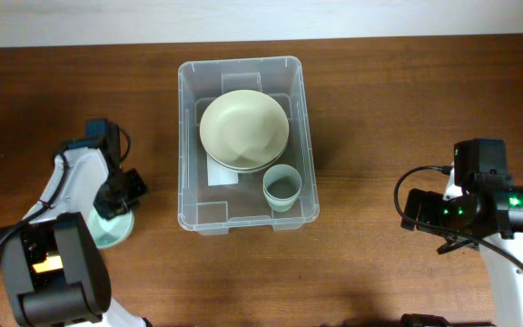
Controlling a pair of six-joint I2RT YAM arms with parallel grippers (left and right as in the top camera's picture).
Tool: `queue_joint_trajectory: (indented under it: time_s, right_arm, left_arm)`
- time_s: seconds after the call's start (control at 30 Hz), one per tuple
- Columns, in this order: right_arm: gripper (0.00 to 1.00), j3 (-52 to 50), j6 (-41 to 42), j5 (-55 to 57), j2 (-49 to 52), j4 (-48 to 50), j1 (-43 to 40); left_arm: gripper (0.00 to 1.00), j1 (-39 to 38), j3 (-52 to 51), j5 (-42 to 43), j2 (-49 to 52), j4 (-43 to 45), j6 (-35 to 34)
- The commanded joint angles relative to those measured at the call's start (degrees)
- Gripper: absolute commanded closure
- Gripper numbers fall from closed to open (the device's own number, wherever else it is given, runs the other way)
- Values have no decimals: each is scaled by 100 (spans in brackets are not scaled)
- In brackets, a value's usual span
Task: Pack container
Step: 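Return the left gripper and grasp the mint bowl rim, then carry the mint bowl into the container's front left and release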
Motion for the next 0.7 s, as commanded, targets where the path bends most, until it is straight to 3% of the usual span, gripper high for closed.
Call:
queue_joint_trajectory:
  time_s: [0.0,0.23,0.43,0.47,0.57,0.67]
  right_arm:
    - [1,2,42,52,-4,0,26]
    - [1,2,42,52,-4,4,26]
    - [1,2,44,52,-4,22,26]
    - [1,2,42,50,-4,22,26]
    - [1,2,44,50,-4,20,26]
    - [1,2,44,50,-4,20,26]
  left_arm:
    - [99,-310,831,44,-254,-356,98]
    - [99,-1106,2457,48,-793,-1250,586]
    - [99,-2247,3397,44,-859,-1963,1211]
    - [99,-2400,3403,37,-859,-2022,1045]
    - [99,-2802,3397,61,-841,-2284,-293]
    - [99,-3233,3390,66,-841,-2236,-852]
